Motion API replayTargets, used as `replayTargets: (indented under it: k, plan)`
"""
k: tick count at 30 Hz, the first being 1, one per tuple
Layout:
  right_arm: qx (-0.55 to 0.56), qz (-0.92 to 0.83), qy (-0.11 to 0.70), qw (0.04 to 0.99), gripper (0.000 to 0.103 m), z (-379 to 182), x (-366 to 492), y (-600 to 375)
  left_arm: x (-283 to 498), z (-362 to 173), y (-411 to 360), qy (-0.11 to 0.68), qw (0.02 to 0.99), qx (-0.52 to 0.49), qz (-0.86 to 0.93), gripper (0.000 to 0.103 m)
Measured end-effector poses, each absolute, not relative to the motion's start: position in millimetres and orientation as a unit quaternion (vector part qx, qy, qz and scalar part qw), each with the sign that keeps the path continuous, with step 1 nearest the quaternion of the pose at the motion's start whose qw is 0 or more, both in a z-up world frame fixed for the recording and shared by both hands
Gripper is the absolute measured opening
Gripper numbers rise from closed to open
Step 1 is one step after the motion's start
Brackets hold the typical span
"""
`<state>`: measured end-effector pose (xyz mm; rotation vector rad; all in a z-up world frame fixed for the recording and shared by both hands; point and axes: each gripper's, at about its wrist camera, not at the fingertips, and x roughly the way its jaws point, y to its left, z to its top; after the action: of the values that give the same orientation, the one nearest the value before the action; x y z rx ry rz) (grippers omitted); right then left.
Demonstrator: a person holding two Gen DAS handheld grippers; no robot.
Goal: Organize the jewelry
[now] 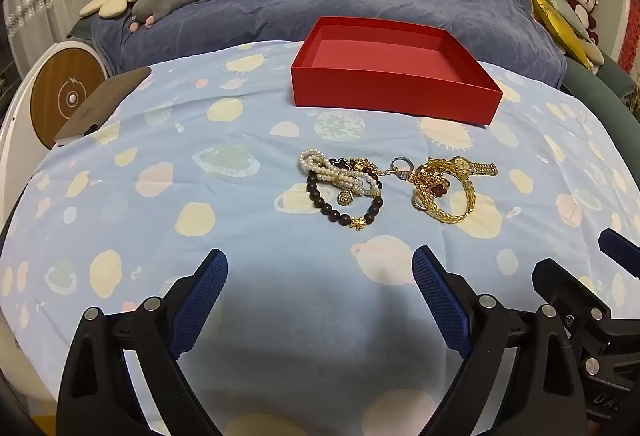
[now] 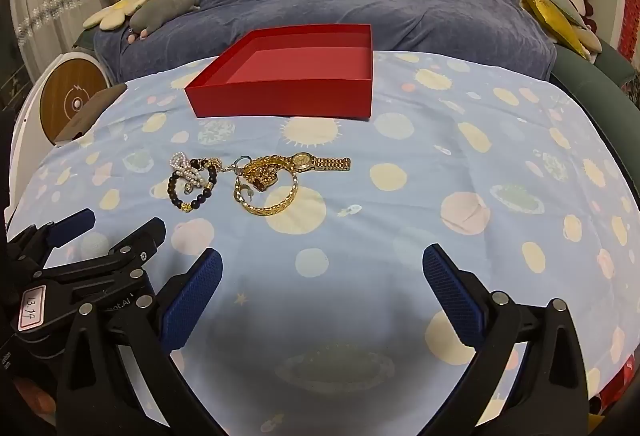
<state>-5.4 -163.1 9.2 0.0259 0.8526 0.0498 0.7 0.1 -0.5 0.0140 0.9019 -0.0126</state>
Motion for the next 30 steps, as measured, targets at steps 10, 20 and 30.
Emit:
replayTargets:
  k: [10,20,30]
  plan:
    - [0.016,0.028,0.422,0.906,0.098,0.8,2.0,-163.1,4.8,-5.3,2.3,0.434,0.901,0.007,-0.005,0.091]
    - [0.017,0.028,0.424,0.905,0.098,-1.4,1.9,-162.3,8.8,-8.1,2.1,0.437,0.900,0.009,-0.003,0.091]
    - [0.014,0.033,0.428,0.903,0.098,-6.4,5.9,-159.9,9.2,-8.9,2.3,0.438,0.899,0.007,-0.002,0.091]
